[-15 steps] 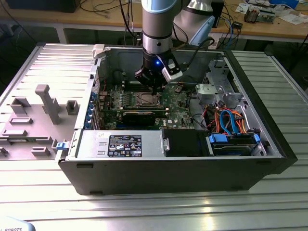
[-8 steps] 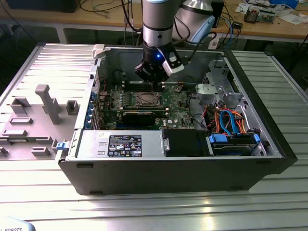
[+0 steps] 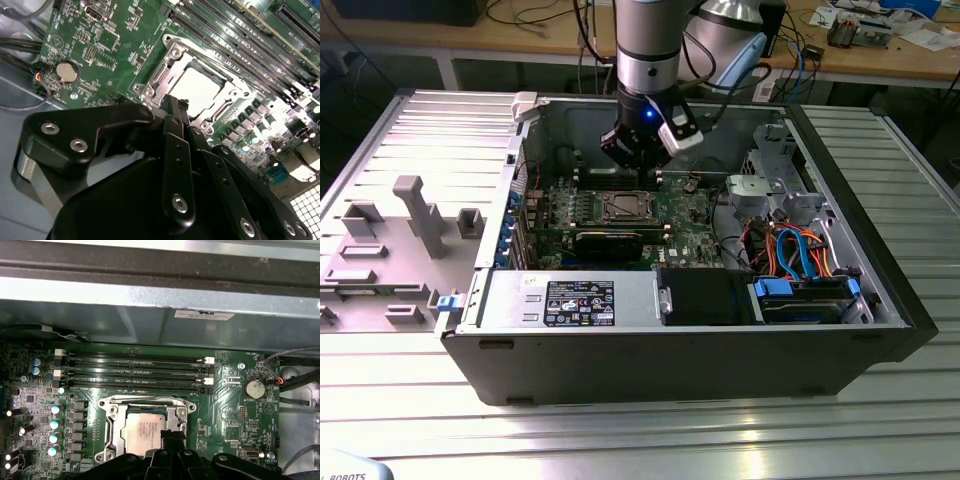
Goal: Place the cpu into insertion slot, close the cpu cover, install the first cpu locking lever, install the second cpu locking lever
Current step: 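Install the second cpu locking lever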
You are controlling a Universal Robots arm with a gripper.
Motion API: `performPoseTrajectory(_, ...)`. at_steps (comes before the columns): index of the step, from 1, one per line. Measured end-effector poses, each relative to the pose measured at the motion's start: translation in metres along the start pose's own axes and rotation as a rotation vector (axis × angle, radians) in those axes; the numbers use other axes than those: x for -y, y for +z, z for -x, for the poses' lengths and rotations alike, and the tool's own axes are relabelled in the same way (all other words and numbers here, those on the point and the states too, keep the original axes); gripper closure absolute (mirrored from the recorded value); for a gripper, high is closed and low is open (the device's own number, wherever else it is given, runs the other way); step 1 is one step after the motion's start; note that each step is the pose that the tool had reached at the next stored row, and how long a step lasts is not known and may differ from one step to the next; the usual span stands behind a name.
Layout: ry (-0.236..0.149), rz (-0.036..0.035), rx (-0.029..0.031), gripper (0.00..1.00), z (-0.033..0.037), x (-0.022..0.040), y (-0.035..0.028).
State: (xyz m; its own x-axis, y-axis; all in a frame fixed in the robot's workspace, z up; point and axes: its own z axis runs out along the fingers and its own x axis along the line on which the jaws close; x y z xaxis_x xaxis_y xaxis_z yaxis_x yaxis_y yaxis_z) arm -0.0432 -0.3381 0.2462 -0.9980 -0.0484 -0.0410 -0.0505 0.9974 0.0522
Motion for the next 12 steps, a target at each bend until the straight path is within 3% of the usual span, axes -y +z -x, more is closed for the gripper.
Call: performPoseTrajectory(12,0.000,-0.0028,-0.0002,0.89,-0.0008,0.0159,0.0003)
